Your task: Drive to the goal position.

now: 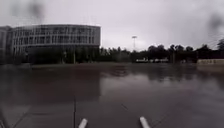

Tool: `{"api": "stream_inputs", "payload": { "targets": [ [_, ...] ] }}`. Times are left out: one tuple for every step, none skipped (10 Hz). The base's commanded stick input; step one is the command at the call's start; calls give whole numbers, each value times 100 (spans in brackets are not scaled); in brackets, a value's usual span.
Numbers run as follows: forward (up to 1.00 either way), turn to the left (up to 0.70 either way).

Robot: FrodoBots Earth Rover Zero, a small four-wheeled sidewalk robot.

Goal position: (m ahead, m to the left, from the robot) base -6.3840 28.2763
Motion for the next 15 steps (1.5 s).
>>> {"api": "stream_inputs", "payload": {
  "targets": [
    [100,40],
    [100,40],
    [100,40],
    [100,40],
    [100,40],
    [100,40],
    [100,40],
    [100,40],
    [100,40],
    [100,40],
    [100,40],
    [100,40],
    [100,40],
    [100,40],
    [100,40]
  ]
}}
